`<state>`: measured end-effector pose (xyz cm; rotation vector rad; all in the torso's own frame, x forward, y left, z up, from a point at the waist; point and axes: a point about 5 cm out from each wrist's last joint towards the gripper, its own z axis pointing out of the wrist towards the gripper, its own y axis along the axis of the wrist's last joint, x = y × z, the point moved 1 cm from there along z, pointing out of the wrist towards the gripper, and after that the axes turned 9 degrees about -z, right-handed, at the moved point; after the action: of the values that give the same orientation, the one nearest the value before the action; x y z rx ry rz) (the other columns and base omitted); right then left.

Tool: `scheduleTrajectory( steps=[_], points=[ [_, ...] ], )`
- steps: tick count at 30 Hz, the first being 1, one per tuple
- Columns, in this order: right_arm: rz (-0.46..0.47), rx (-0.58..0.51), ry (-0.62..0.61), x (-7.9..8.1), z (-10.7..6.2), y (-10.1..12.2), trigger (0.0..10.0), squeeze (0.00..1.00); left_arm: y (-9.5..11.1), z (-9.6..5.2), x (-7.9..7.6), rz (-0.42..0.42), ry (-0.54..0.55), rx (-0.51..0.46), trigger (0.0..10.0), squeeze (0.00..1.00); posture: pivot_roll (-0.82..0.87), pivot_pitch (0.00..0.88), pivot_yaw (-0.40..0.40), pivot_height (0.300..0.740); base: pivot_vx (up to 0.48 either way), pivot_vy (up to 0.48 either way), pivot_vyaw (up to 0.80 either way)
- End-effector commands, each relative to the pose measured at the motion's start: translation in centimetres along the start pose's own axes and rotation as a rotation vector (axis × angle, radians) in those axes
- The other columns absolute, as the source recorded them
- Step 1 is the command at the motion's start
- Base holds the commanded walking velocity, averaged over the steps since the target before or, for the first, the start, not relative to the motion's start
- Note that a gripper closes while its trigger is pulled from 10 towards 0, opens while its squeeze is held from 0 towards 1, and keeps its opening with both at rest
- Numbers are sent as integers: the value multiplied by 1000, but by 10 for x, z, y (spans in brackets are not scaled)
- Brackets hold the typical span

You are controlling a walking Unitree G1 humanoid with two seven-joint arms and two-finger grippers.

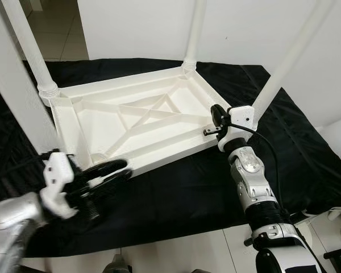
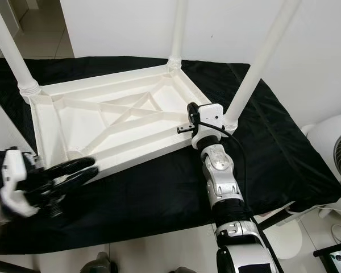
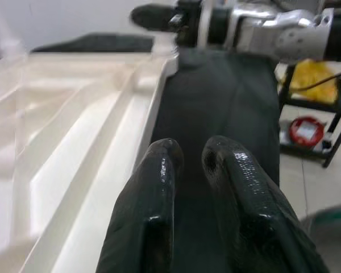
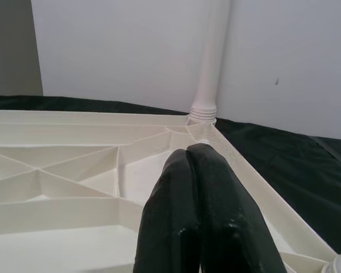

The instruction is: Building children table

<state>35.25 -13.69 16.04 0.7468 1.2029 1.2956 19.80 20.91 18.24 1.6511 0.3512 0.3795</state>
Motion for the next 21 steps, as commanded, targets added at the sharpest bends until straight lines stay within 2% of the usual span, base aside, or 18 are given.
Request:
scheduleTrajectory(
  steps=[1,4,7,13,15,18,21],
  points=[
    [-2,-3,-3,-1,1,-1,10000,0,-3,-8,-1,-36,-42,19,10000,0,300,13,-50,740,0,0,0],
    [-3,-5,-4,-1,1,-4,10000,0,-5,-17,0,-37,-54,75,10000,0,300,13,-50,740,0,0,0],
    [6,-2,-13,2,-1,-8,10000,0,-8,-34,10,-56,-39,177,10000,0,300,19,-24,740,0,0,0],
    [8,-2,-12,4,-1,-8,10000,0,-10,-42,16,-40,-11,208,10000,0,299,21,-18,740,0,0,0],
    [7,-2,-11,5,-2,-10,10000,0,-10,-54,24,-37,35,245,10000,0,297,19,-10,740,0,0,0],
    [6,-2,-11,5,-2,-10,10000,0,-10,-59,26,-35,48,263,10000,0,297,19,-10,740,0,0,0],
    [6,1,-14,4,-3,-13,10000,0,-11,-74,34,-46,123,290,10000,0,302,19,-11,740,0,0,0]
  ],
)
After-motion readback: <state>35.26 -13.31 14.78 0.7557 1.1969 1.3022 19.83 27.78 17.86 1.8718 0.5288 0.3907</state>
